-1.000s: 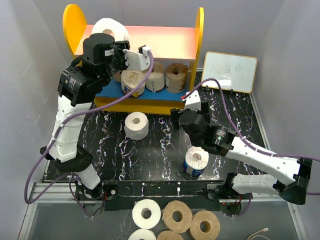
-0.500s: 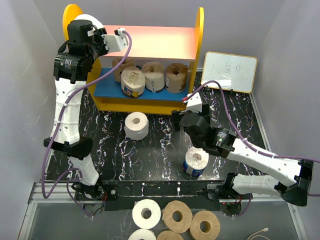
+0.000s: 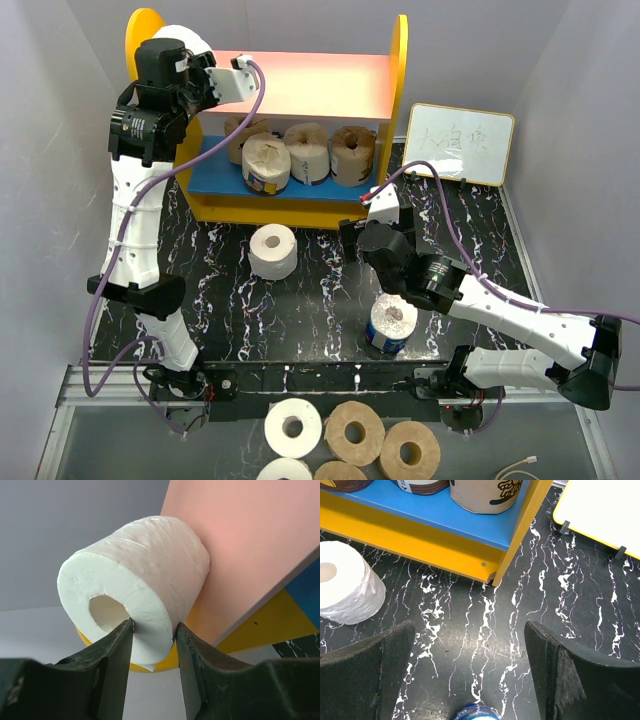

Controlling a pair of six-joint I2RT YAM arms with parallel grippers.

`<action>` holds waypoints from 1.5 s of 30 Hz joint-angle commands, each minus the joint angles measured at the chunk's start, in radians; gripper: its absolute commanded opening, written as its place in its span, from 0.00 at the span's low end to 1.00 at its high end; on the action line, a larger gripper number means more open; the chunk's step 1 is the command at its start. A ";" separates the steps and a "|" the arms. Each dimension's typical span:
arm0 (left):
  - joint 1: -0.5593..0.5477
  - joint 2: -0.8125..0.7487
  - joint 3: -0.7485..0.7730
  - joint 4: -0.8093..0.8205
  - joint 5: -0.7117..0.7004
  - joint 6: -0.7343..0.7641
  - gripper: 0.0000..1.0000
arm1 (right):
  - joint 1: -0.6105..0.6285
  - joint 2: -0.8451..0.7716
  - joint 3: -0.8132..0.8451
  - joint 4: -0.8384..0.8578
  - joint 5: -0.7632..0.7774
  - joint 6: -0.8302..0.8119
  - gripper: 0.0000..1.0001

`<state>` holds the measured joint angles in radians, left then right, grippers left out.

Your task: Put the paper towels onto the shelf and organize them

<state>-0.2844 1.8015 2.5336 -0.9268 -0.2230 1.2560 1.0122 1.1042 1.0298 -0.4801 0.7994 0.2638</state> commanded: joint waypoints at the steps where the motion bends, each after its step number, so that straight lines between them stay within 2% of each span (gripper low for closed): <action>1: -0.002 -0.070 -0.012 0.129 0.009 0.008 0.42 | -0.004 -0.004 -0.005 0.067 0.001 0.007 0.89; 3: -0.003 -0.073 -0.012 0.169 0.000 0.017 0.47 | -0.005 -0.006 -0.007 0.069 0.001 0.008 0.89; 5: -0.004 -0.077 -0.019 0.223 -0.009 0.028 0.66 | -0.005 -0.007 -0.012 0.070 0.002 0.007 0.89; 6: -0.003 -0.080 -0.024 0.263 -0.009 0.030 0.87 | -0.005 -0.006 -0.013 0.071 0.001 0.007 0.89; 7: -0.003 -0.082 -0.025 0.290 -0.010 0.030 0.97 | -0.004 -0.006 -0.014 0.072 0.001 0.008 0.89; 13: -0.004 -0.109 -0.028 0.482 -0.004 -0.003 0.98 | -0.005 -0.004 -0.014 0.075 0.002 0.007 0.90; 16: -0.003 -0.119 -0.035 0.509 -0.020 -0.060 0.98 | -0.006 -0.005 -0.018 0.077 -0.014 -0.001 0.93; 18: -0.003 -0.126 -0.049 0.468 -0.031 -0.126 0.98 | -0.006 0.001 -0.023 0.085 -0.070 -0.033 0.96; 22: -0.003 -0.208 -0.168 0.363 -0.033 -0.311 0.98 | -0.005 0.074 0.004 0.036 -0.247 -0.107 0.95; 27: 0.003 -0.351 -0.376 0.274 -0.057 -0.452 0.98 | -0.004 0.154 0.050 -0.052 -0.242 -0.149 0.94; 30: 0.008 -0.402 -0.411 0.144 -0.049 -0.511 0.98 | -0.004 0.151 0.041 -0.024 -0.225 -0.189 0.94; 33: 0.011 -0.447 -0.470 -0.018 0.059 -0.581 0.98 | -0.005 0.133 0.031 0.014 -0.249 -0.249 0.94; 38: 0.011 -0.547 -0.680 -0.245 0.392 -0.617 0.98 | -0.005 0.111 0.077 0.006 -0.293 -0.304 0.96; 42: 0.010 -0.614 -0.909 -0.276 0.643 -0.562 0.99 | -0.004 0.032 0.143 -0.044 -0.183 -0.217 0.95; 45: -0.041 -0.614 -1.014 -0.258 0.653 -0.527 0.98 | -0.005 -0.070 0.177 -0.082 -0.171 -0.100 0.94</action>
<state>-0.2802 1.1946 1.6260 -1.1316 0.2508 0.6956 1.0088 1.1881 1.1076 -0.5583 0.5552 0.0376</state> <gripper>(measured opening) 0.983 0.947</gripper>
